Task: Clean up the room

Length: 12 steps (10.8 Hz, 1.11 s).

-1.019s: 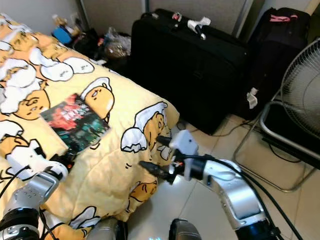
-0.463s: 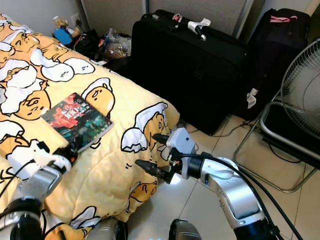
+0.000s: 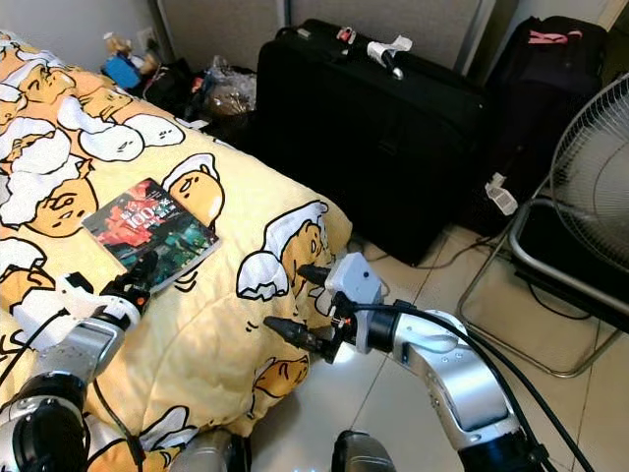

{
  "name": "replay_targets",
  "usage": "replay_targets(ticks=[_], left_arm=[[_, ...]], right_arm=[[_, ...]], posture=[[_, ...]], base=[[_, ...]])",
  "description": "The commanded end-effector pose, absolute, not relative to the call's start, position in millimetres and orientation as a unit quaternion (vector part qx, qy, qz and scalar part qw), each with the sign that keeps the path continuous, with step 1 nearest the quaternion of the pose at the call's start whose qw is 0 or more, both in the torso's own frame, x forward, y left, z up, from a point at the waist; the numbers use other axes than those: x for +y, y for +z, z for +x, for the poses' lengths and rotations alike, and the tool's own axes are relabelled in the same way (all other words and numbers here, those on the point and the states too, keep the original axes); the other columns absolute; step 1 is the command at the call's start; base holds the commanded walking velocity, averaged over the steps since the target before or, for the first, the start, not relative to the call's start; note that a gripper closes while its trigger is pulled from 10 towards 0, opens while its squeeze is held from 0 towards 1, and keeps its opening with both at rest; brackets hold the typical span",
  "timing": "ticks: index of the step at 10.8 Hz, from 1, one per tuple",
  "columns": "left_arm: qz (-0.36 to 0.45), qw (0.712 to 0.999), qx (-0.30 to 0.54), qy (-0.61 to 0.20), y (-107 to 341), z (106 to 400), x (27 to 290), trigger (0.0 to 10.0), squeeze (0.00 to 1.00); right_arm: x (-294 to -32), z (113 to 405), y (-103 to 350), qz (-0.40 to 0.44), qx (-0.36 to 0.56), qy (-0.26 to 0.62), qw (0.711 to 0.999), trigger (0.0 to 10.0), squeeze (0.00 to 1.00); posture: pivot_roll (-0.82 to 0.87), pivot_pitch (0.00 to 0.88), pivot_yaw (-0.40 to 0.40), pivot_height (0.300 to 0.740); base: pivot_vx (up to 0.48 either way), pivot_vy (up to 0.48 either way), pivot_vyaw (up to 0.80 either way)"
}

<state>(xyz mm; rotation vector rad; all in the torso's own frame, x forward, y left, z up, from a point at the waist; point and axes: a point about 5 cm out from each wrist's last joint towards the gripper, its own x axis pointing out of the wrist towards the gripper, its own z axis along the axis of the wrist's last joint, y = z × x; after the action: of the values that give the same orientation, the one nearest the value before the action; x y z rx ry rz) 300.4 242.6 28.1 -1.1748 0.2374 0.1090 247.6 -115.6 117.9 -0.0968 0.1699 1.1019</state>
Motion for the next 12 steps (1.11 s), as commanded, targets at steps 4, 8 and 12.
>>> replay_targets(ticks=[4, 8, 12], left_arm=[[-0.541, 0.834, 0.106, 0.031, 32.1, 305.9, 238.9, 0.0, 0.0], [-0.524, 0.843, 0.116, 0.031, 29.9, 305.1, 238.8, 0.0, 0.0], [-0.397, 0.912, 0.087, -0.051, 47.5, 314.4, 229.9, 0.0, 0.0]], right_arm=[[-113.4, 249.8, 117.2, -0.048, 0.081, 0.528, 0.844, 10.0, 0.0], [-112.2, 253.7, 115.7, -0.045, 0.078, 0.523, 0.847, 10.0, 0.0], [-111.6, 258.4, 111.1, -0.04, 0.074, 0.504, 0.86, 10.0, 0.0]], posture=[[-0.1, 0.124, 0.065, 0.74], [-0.09, 0.104, 0.072, 0.74], [-0.05, 0.033, 0.07, 0.74]], base=[[0.0, 0.0, 0.0], [0.0, 0.0, 0.0], [0.0, 0.0, 0.0]])
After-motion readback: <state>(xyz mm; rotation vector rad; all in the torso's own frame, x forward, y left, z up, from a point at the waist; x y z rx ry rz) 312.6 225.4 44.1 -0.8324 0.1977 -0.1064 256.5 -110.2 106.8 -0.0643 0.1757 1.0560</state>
